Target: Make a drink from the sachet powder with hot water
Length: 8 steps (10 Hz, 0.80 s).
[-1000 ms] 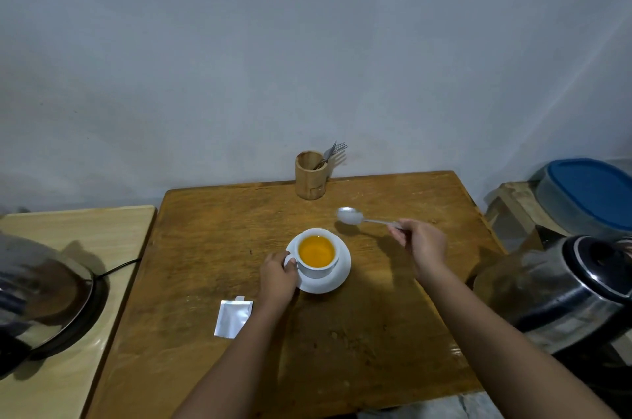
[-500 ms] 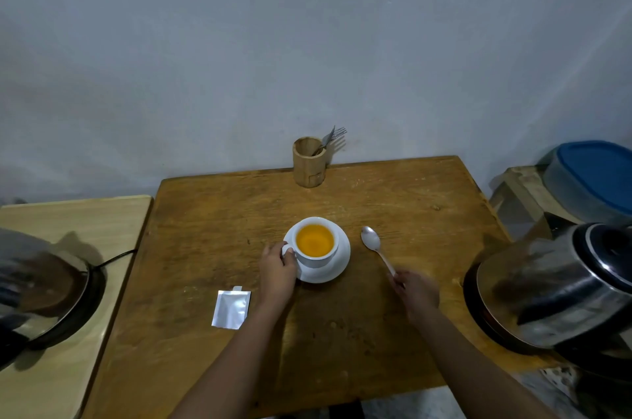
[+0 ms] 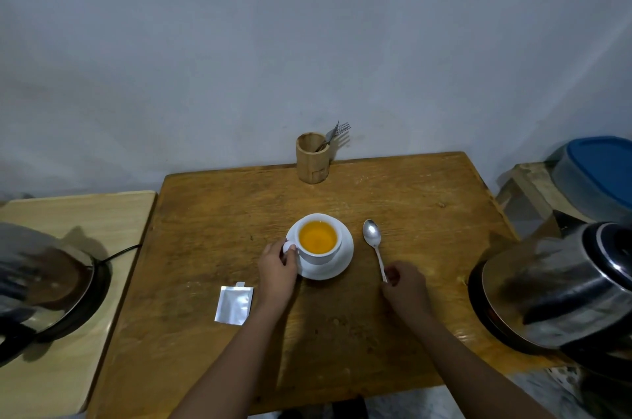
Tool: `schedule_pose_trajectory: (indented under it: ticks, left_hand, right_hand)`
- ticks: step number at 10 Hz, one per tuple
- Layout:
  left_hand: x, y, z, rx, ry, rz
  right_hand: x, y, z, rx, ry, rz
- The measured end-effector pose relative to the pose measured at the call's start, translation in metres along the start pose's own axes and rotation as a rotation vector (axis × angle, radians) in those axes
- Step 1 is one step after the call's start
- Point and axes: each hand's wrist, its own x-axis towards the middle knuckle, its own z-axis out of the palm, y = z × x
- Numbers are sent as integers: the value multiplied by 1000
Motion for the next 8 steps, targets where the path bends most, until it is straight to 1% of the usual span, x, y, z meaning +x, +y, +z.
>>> schedule_pose_trajectory:
  ticks: [3,6,7,8]
  left_hand:
    - [-2,2,1,-20,21,-6]
    - [-13,-2,3,20,58,47]
    - [-26,-27,9,97,69,27]
    - [-38,-53,15,357,-27,110]
  right_hand:
    - [-1,6,13,-90,27,-61]
    - [-6,13,18,-88,-11,-85]
    - [-9,17,16,-61,1,-114]
    - [-15,23,10,-56,46,-105]
